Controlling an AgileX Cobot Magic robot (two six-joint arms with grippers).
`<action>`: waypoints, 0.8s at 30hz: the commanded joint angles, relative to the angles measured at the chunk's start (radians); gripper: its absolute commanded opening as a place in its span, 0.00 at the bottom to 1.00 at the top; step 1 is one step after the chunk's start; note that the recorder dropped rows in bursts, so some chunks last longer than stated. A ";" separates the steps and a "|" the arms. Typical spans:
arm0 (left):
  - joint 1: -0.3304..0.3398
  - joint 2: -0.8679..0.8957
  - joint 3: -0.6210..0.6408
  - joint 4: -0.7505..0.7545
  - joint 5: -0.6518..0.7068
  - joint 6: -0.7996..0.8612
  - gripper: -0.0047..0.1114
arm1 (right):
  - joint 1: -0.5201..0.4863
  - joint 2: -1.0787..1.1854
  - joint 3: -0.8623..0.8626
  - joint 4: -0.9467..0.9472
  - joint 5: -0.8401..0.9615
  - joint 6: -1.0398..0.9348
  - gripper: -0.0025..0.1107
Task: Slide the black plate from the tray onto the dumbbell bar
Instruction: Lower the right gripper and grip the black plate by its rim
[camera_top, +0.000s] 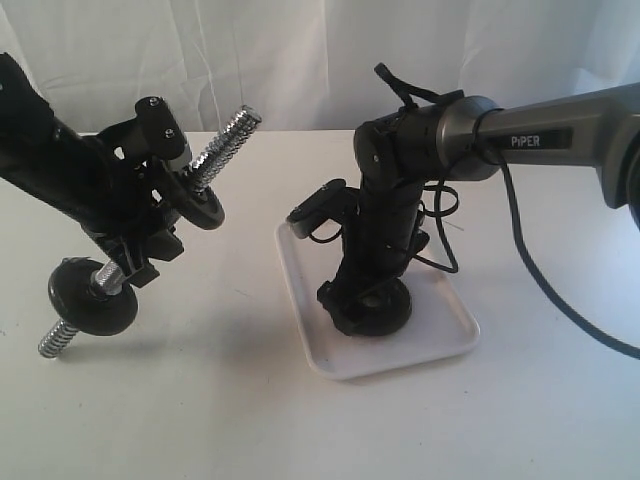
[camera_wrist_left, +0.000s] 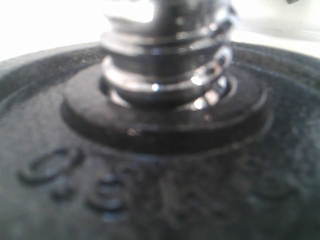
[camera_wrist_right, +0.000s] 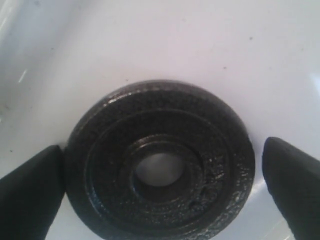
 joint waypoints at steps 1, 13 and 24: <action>0.001 -0.070 -0.037 -0.055 -0.072 -0.011 0.04 | 0.003 0.040 0.020 -0.044 0.013 0.001 0.95; 0.001 -0.070 -0.037 -0.055 -0.072 -0.011 0.04 | 0.003 0.040 0.020 -0.045 0.047 0.012 0.93; 0.001 -0.070 -0.037 -0.055 -0.076 -0.011 0.04 | 0.003 0.040 0.020 -0.045 0.072 0.012 0.17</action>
